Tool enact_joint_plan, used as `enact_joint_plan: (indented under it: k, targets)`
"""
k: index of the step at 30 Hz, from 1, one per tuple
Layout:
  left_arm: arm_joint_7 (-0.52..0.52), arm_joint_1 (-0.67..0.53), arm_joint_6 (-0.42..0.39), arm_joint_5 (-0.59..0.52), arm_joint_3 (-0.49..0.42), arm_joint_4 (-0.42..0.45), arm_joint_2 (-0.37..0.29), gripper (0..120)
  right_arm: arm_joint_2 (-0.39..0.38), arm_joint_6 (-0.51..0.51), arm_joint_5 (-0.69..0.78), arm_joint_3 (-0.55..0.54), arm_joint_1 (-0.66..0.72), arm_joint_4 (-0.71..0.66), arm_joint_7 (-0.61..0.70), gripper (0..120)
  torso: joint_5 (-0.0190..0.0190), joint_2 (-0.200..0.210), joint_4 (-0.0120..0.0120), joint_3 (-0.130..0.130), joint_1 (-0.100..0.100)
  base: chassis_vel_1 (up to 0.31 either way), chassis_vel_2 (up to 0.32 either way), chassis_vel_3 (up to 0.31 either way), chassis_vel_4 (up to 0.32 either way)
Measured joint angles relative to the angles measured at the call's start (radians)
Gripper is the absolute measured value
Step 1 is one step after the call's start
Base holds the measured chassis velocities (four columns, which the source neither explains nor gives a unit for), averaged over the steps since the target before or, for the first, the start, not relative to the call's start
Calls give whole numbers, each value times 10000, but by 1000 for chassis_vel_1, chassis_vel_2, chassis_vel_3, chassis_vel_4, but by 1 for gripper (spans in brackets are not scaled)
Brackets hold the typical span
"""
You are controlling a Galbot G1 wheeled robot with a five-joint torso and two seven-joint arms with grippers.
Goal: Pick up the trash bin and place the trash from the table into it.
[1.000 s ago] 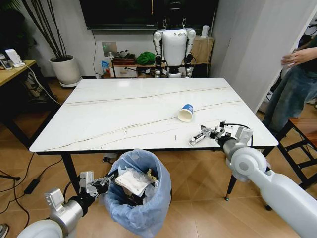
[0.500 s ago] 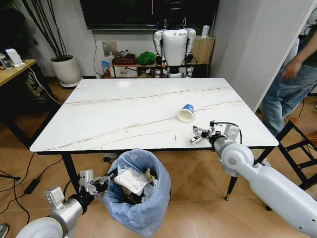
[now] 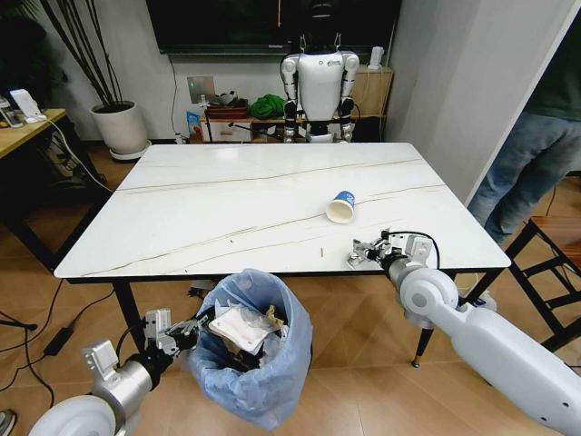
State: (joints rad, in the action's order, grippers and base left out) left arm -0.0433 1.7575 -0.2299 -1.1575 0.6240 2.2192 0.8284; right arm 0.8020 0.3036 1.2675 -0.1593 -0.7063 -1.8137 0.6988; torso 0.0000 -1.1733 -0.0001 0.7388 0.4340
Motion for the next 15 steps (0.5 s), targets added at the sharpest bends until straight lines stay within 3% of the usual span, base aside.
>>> enact_joint_plan:
  k: [7,13,15]
  targets:
    - [5,-22,5,-22,13,-16,20,0,92,-12,-37,-146,42,95,-49,91,0,0,1,0,0,0,0,0,0]
    - [18,-64,12,-28,14,-76,24,0,81,-32,-41,-191,49,140,-104,65,0,1,1,0,0,0,0,0,0]
    - [18,-71,12,-30,14,-82,24,0,76,-33,-41,-192,48,140,-106,62,0,1,1,0,0,0,0,0,0]
